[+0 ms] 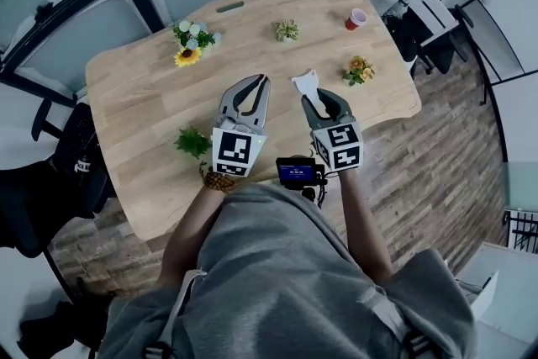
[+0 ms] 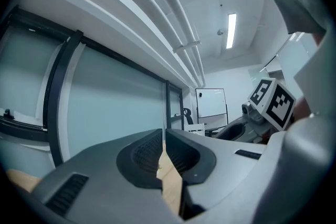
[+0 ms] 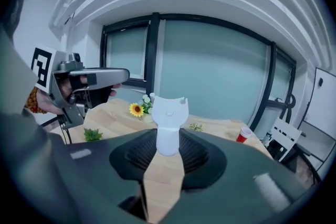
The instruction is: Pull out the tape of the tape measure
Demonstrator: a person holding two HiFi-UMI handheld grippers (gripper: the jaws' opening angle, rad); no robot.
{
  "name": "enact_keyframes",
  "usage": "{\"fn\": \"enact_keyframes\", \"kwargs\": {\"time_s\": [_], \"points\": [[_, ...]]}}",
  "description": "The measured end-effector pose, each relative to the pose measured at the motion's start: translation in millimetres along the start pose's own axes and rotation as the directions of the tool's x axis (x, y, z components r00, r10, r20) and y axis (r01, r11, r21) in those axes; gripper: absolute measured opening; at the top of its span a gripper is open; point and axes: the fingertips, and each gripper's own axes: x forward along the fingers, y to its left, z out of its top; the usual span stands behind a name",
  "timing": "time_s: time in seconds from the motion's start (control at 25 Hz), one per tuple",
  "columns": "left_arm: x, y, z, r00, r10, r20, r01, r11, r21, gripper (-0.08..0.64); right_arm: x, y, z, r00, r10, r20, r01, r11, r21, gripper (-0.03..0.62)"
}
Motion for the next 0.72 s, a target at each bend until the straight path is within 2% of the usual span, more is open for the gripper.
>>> {"fn": "enact_keyframes", "kwargs": {"time_s": [0.08, 0.24, 0.32, 0.4, 0.52, 0.72], "points": [[-1.9, 1.3, -6.6, 1.0, -0.006, -0.016, 0.006, 1.0, 0.014, 0.009, -2.7, 6.8, 1.6, 1.0, 0.007, 0.004, -0.007, 1.0, -0.016, 0.14], [-3.5, 1.0, -17.5, 0.998, -0.027, -0.048, 0.028, 1.0, 0.011, 0.012, -8.9, 14.8, 2.7, 0.999, 0.042, 0.004, -0.042, 0.999, 0.02, 0.14], [-2.6, -5.9, -19.3, 0.997, -0.059, -0.057, 0.06, 0.998, 0.016, 0.043, -12.8, 18.2, 4.8, 0.999, 0.053, -0.003, -0.053, 0.998, 0.015, 0.14], [-3.4, -16.4, -20.1, 0.993, -0.095, -0.064, 0.098, 0.994, 0.056, 0.072, -16.2, 22.6, 6.5, 0.998, 0.063, -0.01, -0.063, 0.998, 0.002, 0.14], [-4.1, -32.5, -21.6, 0.988, -0.137, -0.075, 0.145, 0.983, 0.116, 0.078, -18.8, 27.6, 10.2, 0.997, 0.07, -0.014, -0.07, 0.997, -0.015, 0.14], [-2.4, -42.4, -25.7, 0.985, -0.143, -0.096, 0.157, 0.974, 0.166, 0.078, -18.4, 36.4, 14.0, 0.995, 0.097, -0.034, -0.097, 0.995, -0.016, 0.14]]}}
